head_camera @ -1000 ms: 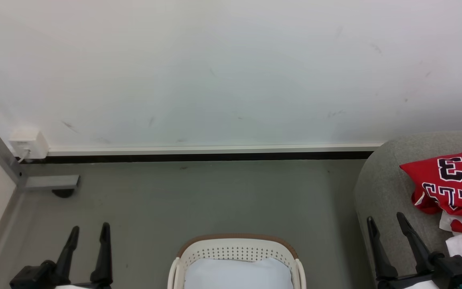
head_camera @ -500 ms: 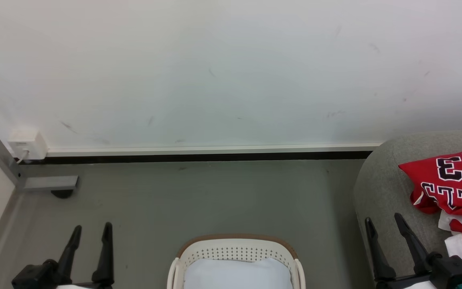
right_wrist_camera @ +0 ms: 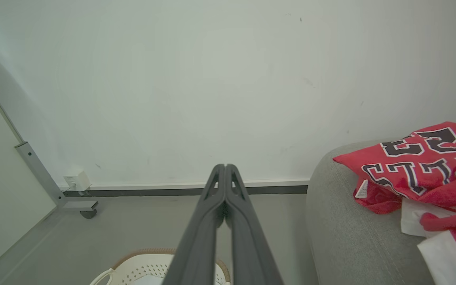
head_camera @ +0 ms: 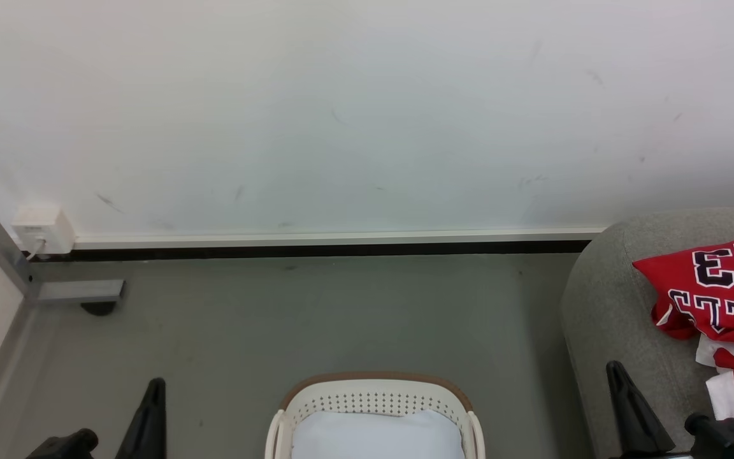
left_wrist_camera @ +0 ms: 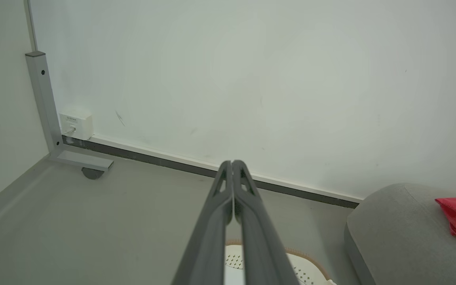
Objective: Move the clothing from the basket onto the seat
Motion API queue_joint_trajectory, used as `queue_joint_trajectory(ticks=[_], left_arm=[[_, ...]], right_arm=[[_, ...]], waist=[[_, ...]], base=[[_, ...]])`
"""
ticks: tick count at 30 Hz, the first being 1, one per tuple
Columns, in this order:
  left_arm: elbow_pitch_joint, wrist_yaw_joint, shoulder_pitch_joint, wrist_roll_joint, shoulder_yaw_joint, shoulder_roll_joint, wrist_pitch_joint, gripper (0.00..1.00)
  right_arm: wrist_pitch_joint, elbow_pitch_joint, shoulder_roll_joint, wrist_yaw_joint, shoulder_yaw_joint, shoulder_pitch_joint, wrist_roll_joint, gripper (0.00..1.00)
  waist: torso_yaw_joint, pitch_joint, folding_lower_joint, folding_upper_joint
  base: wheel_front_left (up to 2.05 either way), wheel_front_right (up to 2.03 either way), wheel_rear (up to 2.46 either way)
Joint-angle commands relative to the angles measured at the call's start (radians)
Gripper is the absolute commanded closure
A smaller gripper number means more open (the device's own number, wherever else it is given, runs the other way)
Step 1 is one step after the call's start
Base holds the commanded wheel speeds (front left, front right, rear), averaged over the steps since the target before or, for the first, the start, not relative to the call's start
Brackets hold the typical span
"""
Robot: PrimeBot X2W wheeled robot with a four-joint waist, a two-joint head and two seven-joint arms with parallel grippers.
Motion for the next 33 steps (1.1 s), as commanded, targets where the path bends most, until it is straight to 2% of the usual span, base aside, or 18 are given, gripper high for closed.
queue_joint_trajectory(ticks=[1, 19, 33], left_arm=[[-0.013, 0.000, -0.023, -0.060, 0.010, 0.005, 0.014, 1.00], [-0.017, 0.000, -0.044, -0.348, 0.026, -0.012, 0.093, 1.00], [-0.017, 0.001, -0.058, -0.520, 0.039, -0.023, 0.142, 1.00]], right_arm=[[0.012, -0.015, -0.001, 0.000, -0.012, -0.018, 0.060, 1.00], [0.088, -0.016, 0.001, 0.000, -0.060, -0.035, 0.357, 1.00], [0.136, -0.017, 0.004, -0.001, -0.091, -0.044, 0.534, 1.00]], waist=[[0.000, 0.001, 0.0000, -0.0001], [-0.001, 0.006, 0.0000, -0.0001], [-0.001, 0.009, 0.0000, -0.0001]], base=[[0.00, 0.00, 0.00], [0.00, 0.00, 0.00], [0.00, 0.00, 0.00]])
